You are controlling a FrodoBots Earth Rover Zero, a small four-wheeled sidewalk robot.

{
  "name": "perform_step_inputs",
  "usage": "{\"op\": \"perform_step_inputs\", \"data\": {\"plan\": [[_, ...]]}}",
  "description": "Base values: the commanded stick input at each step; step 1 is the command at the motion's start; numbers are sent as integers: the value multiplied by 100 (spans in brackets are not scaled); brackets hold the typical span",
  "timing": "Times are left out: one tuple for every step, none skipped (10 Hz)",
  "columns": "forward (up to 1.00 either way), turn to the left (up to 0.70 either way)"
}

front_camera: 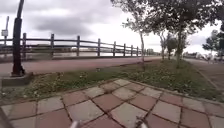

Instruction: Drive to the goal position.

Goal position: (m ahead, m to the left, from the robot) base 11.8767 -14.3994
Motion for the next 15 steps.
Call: {"op": "perform_step_inputs", "data": {"plan": [[0,-45],[0,-45],[0,-45],[0,-45],[0,-45],[0,-45],[0,-45],[0,-45],[0,-45],[0,-45],[0,-45],[0,-45],[0,-45],[0,-45],[0,-45]]}}
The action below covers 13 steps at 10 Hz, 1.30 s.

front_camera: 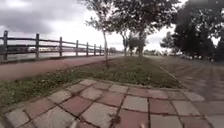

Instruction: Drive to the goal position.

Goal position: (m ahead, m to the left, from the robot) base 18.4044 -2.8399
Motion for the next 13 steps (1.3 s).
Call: {"op": "perform_step_inputs", "data": {"plan": [[0,-45],[0,-45],[0,-45],[0,-45],[0,-45],[0,-45],[0,-45],[0,-45],[0,-45],[0,-45],[0,-36],[31,0],[70,0]]}}
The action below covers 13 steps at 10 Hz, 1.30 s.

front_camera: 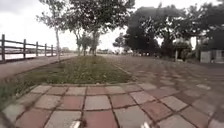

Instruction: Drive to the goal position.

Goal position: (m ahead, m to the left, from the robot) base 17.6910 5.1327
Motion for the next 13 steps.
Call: {"op": "perform_step_inputs", "data": {"plan": [[70,0],[70,0],[70,0],[70,0],[70,0],[70,0],[70,0],[70,0],[70,0],[70,0],[70,-10],[70,-22],[70,-27]]}}
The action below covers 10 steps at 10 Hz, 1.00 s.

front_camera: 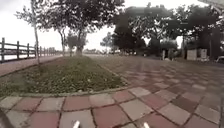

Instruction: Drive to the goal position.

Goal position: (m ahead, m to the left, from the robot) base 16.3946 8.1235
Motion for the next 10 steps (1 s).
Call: {"op": "perform_step_inputs", "data": {"plan": [[70,-27],[70,-27],[70,-27],[70,-27],[70,-5],[70,-27],[70,-27],[70,-27],[0,-45],[0,-45]]}}
